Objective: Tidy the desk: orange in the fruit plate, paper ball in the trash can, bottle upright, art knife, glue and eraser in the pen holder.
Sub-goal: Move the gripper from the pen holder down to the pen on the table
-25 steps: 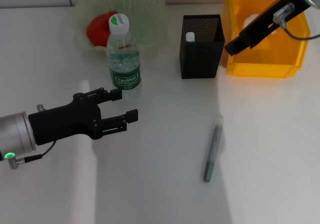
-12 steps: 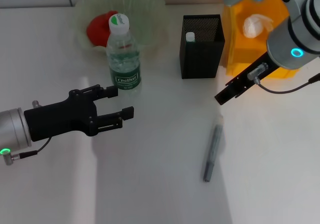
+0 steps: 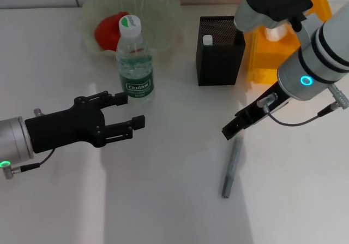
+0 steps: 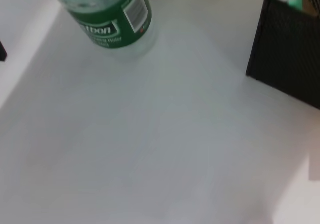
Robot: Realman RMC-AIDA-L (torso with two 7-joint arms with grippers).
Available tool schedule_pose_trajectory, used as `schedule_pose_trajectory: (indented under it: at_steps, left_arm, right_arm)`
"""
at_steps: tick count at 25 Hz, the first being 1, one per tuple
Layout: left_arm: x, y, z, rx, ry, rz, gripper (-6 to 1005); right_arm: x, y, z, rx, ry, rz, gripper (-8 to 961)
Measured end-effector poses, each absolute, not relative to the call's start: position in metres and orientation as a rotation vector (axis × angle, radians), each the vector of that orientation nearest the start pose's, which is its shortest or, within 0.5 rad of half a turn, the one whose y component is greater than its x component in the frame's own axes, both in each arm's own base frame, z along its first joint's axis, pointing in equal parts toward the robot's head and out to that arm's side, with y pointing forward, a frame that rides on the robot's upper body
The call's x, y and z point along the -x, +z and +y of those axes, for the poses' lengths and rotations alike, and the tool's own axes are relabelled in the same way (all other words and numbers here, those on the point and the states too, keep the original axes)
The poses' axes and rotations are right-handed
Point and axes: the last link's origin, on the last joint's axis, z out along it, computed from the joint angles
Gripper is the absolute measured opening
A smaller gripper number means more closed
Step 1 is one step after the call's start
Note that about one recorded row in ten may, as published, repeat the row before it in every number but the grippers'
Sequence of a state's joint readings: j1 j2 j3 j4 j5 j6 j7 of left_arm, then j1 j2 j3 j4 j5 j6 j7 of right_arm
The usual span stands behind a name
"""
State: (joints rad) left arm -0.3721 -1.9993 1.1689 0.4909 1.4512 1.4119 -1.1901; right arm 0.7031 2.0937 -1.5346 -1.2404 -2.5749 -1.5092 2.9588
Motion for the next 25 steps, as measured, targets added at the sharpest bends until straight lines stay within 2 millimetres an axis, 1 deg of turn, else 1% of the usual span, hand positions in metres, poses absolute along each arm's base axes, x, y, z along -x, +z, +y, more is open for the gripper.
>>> schedule_pose_trajectory:
  at_steps: [7,13,17,25]
  left_arm:
    - [0.288,-0.025,0.297,2.637,-0.818,-0.645,781]
    - [0.287,-0.025,0.298,2.639,-0.818,-0.64,781]
    - [0.286,-0.024,0.299,2.64,-0.818,-0.638,781]
    - [0.287,-0.024,0.298,2.638,-0.818,-0.641,781]
  right_arm:
    - [-0.168,-0.049,0.357,2.427,-0.504,1.289,742]
    - [-0.17,-0.052,0.359,2.423,-0.47,1.296,732]
    - [-0.175,-0.06,0.36,2.422,-0.48,1.306,725]
    - [-0.176,-0.062,0.361,2.423,-0.486,1.298,711]
